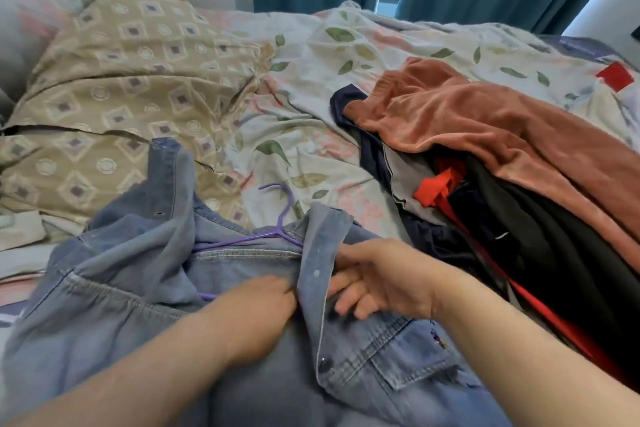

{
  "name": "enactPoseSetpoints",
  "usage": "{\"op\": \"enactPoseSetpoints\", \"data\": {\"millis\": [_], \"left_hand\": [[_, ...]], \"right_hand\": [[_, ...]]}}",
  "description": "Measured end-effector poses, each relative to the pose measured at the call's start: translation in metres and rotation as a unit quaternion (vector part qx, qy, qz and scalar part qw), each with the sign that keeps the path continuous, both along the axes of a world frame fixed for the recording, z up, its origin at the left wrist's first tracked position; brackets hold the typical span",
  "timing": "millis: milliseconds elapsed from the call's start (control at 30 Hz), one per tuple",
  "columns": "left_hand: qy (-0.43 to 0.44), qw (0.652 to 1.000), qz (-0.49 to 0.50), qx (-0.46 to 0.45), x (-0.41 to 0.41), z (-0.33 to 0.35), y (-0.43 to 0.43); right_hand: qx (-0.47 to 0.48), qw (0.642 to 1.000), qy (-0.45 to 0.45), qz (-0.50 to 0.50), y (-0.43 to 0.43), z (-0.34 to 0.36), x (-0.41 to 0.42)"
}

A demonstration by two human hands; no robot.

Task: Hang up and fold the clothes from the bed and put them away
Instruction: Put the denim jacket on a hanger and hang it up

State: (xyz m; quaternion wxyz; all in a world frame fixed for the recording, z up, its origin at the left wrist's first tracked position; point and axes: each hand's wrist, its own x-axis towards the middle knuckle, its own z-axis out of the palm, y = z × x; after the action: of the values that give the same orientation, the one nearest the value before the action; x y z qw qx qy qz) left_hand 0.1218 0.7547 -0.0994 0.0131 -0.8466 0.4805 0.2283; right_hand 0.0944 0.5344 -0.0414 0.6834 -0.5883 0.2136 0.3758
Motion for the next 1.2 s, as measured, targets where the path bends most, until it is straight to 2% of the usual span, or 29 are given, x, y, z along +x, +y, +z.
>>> {"op": "enactPoseSetpoints", "data": {"millis": [33, 67, 100, 133, 167, 200, 233, 267, 300, 333, 367, 433, 500, 567, 600, 633, 700, 733, 767, 800, 867, 900, 933, 1000, 1100, 1200], "left_hand": [[-0.035, 0.999, 0.011, 0.012, 0.003, 0.006, 0.031], [-0.062, 0.997, 0.051, -0.001, 0.011, 0.017, 0.058], [-0.102, 0.988, 0.105, -0.042, 0.026, 0.028, 0.084], [-0.155, 0.969, 0.170, -0.095, 0.047, 0.034, 0.110], [-0.235, 0.932, 0.236, -0.146, 0.073, 0.039, 0.134], [-0.295, 0.885, 0.318, -0.170, 0.096, 0.041, 0.156], [-0.293, 0.850, 0.410, -0.154, 0.113, 0.042, 0.174], [-0.219, 0.835, 0.492, -0.113, 0.122, 0.038, 0.185], [-0.101, 0.841, 0.527, -0.065, 0.123, 0.030, 0.189], [0.022, 0.856, 0.516, -0.028, 0.117, 0.021, 0.186], [0.103, 0.871, 0.481, 0.000, 0.110, 0.014, 0.183], [0.173, 0.902, 0.394, 0.048, 0.092, 0.012, 0.166], [0.167, 0.930, 0.316, 0.086, 0.076, 0.007, 0.150], [0.101, 0.943, 0.298, 0.107, 0.063, -0.002, 0.138], [0.066, 0.945, 0.310, 0.084, 0.058, -0.007, 0.134], [0.043, 0.936, 0.350, 0.016, 0.057, -0.009, 0.133], [-0.016, 0.873, 0.463, -0.155, 0.066, -0.011, 0.137], [-0.064, 0.846, 0.490, -0.199, 0.074, -0.012, 0.142], [-0.082, 0.846, 0.488, -0.198, 0.081, -0.012, 0.148], [-0.044, 0.867, 0.465, -0.174, 0.085, -0.012, 0.149], [0.097, 0.918, 0.377, -0.078, 0.078, -0.011, 0.138], [0.122, 0.932, 0.340, -0.026, 0.072, -0.012, 0.130], [0.112, 0.942, 0.316, 0.007, 0.067, -0.014, 0.124], [0.077, 0.949, 0.305, 0.002, 0.058, -0.023, 0.118], [0.029, 0.938, 0.339, -0.060, 0.049, -0.024, 0.117], [-0.091, 0.925, 0.333, -0.158, 0.062, -0.012, 0.117]], "right_hand": [[-0.049, 0.997, -0.035, -0.042, -0.016, -0.003, 0.001], [-0.144, 0.982, -0.084, -0.084, -0.031, -0.010, 0.003], [-0.287, 0.943, -0.138, -0.091, -0.045, -0.018, 0.003], [-0.428, 0.884, -0.183, -0.056, -0.052, -0.028, 0.004], [-0.515, 0.833, -0.201, 0.005, -0.052, -0.037, 0.005], [-0.554, 0.805, -0.202, 0.069, -0.047, -0.046, 0.003], [-0.552, 0.801, -0.195, 0.122, -0.040, -0.054, 0.001], [-0.529, 0.815, -0.183, 0.151, -0.031, -0.058, 0.002], [-0.511, 0.823, -0.178, 0.172, -0.023, -0.064, 0.002], [-0.504, 0.821, -0.180, 0.201, -0.014, -0.068, 0.003], [-0.508, 0.808, -0.197, 0.223, -0.007, -0.073, 0.004], [-0.527, 0.785, -0.218, 0.241, 0.006, -0.078, 0.002], [-0.532, 0.783, -0.229, 0.227, 0.012, -0.080, -0.004], [-0.511, 0.799, -0.267, 0.170, 0.009, -0.078, -0.011], [-0.505, 0.801, -0.292, 0.132, 0.003, -0.076, -0.014], [-0.511, 0.791, -0.320, 0.101, -0.003, -0.073, -0.016], [-0.564, 0.733, -0.366, 0.102, -0.017, -0.069, -0.018], [-0.591, 0.703, -0.378, 0.117, -0.022, -0.069, -0.018], [-0.606, 0.682, -0.387, 0.131, -0.025, -0.071, -0.017], [-0.606, 0.681, -0.385, 0.144, -0.025, -0.072, -0.015], [-0.554, 0.728, -0.361, 0.182, -0.018, -0.074, -0.012], [-0.521, 0.757, -0.339, 0.199, -0.013, -0.077, -0.011], [-0.501, 0.780, -0.307, 0.214, -0.009, -0.080, -0.012], [-0.494, 0.803, -0.273, 0.191, -0.003, -0.085, -0.017], [-0.491, 0.803, -0.320, 0.114, -0.001, -0.085, -0.026], [-0.503, 0.766, -0.397, 0.047, -0.002, -0.073, -0.015]]}}
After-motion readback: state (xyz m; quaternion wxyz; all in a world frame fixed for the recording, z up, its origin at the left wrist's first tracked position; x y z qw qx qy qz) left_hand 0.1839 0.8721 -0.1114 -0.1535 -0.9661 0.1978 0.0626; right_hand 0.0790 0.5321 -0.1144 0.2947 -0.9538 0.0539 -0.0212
